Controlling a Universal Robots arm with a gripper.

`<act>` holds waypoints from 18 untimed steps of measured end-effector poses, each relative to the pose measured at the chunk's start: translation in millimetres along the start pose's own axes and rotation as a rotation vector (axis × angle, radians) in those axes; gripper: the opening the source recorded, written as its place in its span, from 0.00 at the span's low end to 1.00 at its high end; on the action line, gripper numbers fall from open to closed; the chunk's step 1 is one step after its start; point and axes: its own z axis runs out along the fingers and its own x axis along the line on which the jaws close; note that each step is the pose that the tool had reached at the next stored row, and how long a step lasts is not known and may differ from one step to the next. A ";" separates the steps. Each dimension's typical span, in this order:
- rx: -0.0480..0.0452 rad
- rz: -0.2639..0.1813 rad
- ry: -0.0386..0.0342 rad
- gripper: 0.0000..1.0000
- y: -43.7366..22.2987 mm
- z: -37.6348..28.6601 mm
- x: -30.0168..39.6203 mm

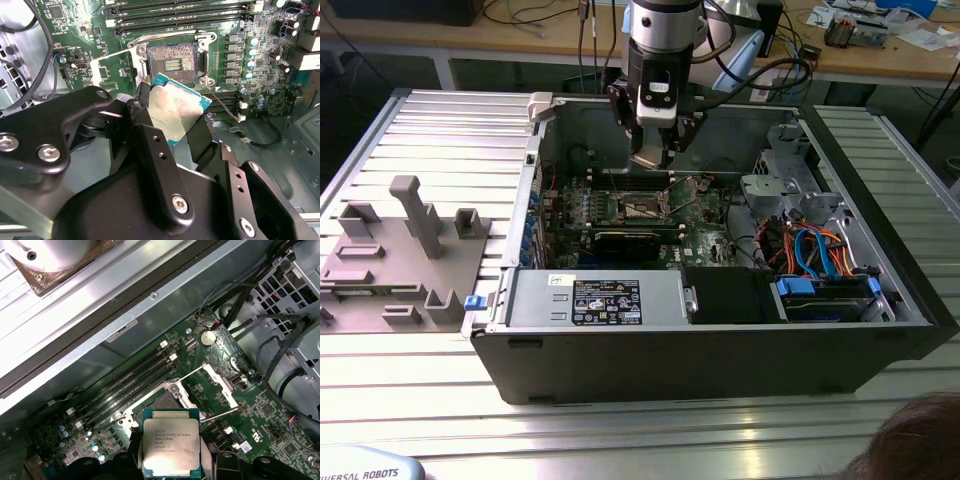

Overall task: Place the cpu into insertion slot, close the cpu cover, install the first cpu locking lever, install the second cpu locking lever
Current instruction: 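Place the cpu into insertion slot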

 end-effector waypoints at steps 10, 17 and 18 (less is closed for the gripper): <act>-0.0002 0.008 -0.0006 0.54 0.0 0.4 0.0; -0.0002 0.009 -0.0007 0.54 -0.1 0.6 0.0; -0.0001 0.009 -0.0007 0.54 -0.1 0.6 0.0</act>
